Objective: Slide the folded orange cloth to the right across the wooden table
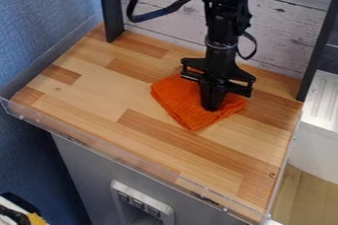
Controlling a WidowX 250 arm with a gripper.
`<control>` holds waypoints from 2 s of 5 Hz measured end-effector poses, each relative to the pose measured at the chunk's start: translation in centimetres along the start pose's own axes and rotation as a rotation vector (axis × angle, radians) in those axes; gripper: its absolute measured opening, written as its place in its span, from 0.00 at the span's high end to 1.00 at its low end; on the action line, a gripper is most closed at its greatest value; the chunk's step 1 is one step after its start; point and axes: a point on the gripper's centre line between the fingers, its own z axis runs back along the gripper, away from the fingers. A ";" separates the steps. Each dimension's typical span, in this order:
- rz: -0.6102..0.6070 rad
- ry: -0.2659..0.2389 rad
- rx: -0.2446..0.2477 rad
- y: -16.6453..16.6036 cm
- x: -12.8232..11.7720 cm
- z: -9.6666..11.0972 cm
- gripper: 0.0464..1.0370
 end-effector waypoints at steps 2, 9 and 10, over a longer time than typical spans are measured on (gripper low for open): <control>-0.026 0.005 0.008 -0.3 -0.1 0.0 0.99; -0.076 0.015 0.007 -2.0 0.5 0.3 0.04; -0.067 0.001 0.004 -2.1 1.1 0.2 0.04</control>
